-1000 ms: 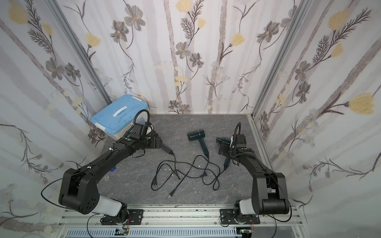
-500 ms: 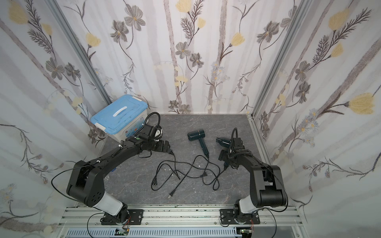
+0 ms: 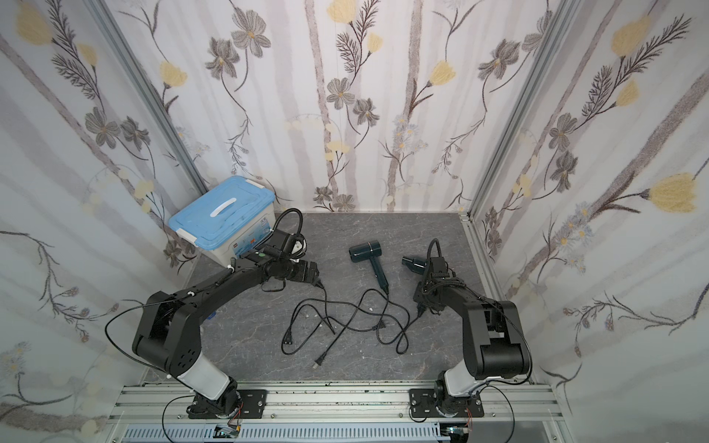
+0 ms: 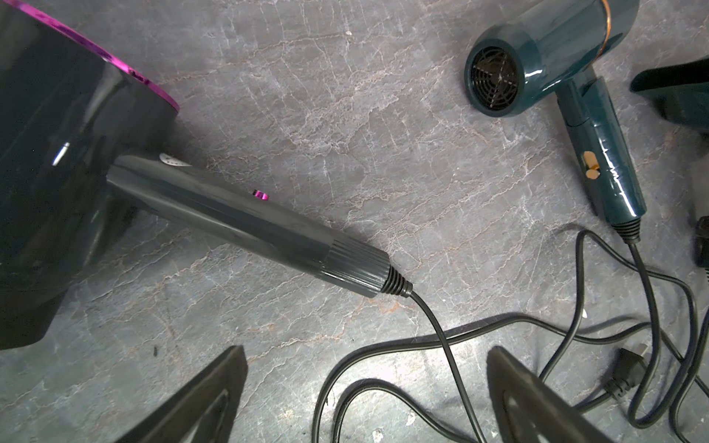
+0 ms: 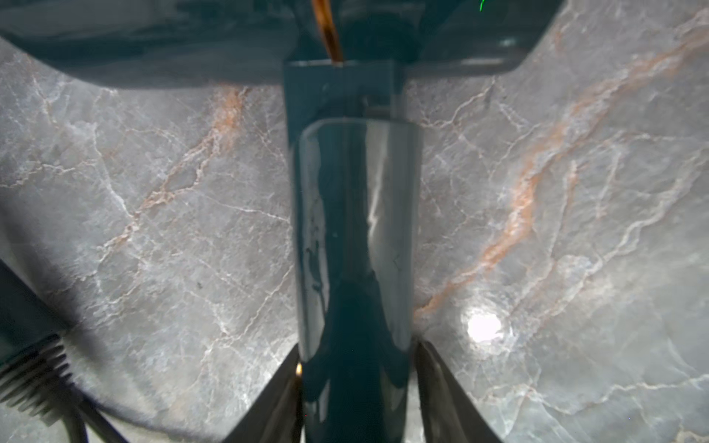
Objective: Wrap the cord around the hair dryer
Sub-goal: Pick up the hair dryer from the center of the board.
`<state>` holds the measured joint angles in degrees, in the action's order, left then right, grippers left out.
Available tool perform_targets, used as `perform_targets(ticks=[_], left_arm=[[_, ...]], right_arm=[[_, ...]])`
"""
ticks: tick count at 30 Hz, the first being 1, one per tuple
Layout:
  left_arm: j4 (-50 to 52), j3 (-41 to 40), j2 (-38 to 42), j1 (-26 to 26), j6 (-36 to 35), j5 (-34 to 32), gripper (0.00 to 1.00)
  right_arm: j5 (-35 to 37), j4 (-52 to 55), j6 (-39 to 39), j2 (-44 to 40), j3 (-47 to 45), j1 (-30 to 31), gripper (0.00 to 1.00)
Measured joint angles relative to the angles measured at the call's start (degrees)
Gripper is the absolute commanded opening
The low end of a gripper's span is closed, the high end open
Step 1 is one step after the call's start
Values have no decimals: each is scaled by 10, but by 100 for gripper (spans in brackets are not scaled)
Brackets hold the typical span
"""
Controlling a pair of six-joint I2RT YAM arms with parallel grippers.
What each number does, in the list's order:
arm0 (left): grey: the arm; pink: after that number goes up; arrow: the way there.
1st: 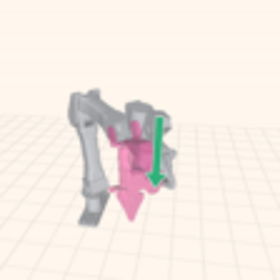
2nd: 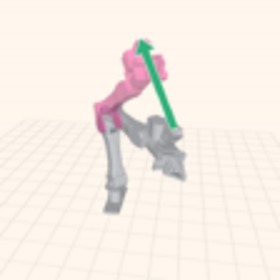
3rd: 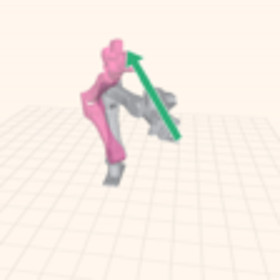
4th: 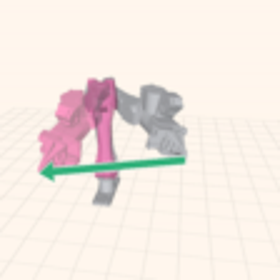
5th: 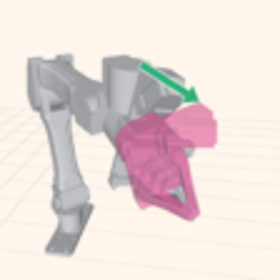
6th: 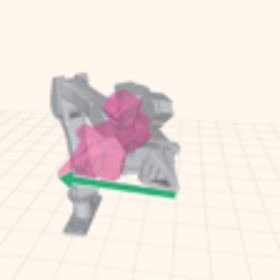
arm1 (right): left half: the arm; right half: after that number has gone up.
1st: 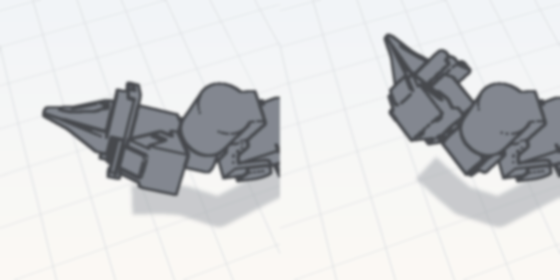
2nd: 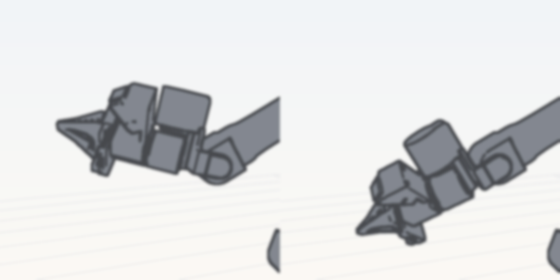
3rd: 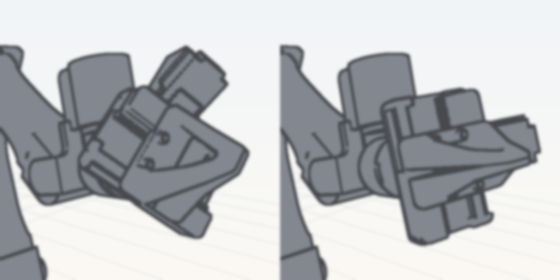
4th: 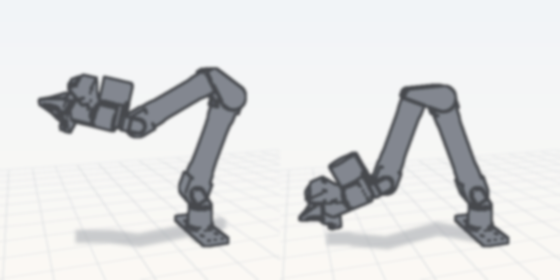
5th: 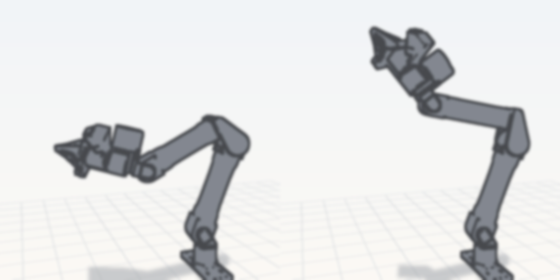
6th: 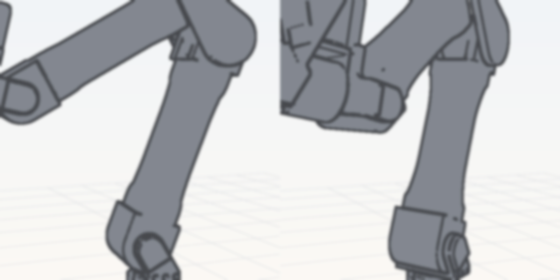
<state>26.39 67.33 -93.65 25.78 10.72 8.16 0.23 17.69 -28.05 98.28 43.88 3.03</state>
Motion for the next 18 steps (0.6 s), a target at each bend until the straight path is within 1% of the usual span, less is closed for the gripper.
perform_targets(ticks=[1,3,4,7,13,16,18], left_arm=[[2,2,-2,0,0,0,100],[5,4,-4,0,0,0,100],[6,6,-5,0,1,0,100],[9,13,-7,0,3,6,100],[10,21,-4,0,4,16,100],[16,30,3,0,1,26,100],[19,44,5,0,-4,35,100]], right_arm=[[2,0,0,1,1,1,35],[5,0,1,4,3,3,19],[6,0,-2,6,6,3,13],[3,2,-5,8,11,4,0],[14,32,17,-9,21,6,0],[31,53,41,-41,39,8,0],[40,55,65,-79,50,11,0]])
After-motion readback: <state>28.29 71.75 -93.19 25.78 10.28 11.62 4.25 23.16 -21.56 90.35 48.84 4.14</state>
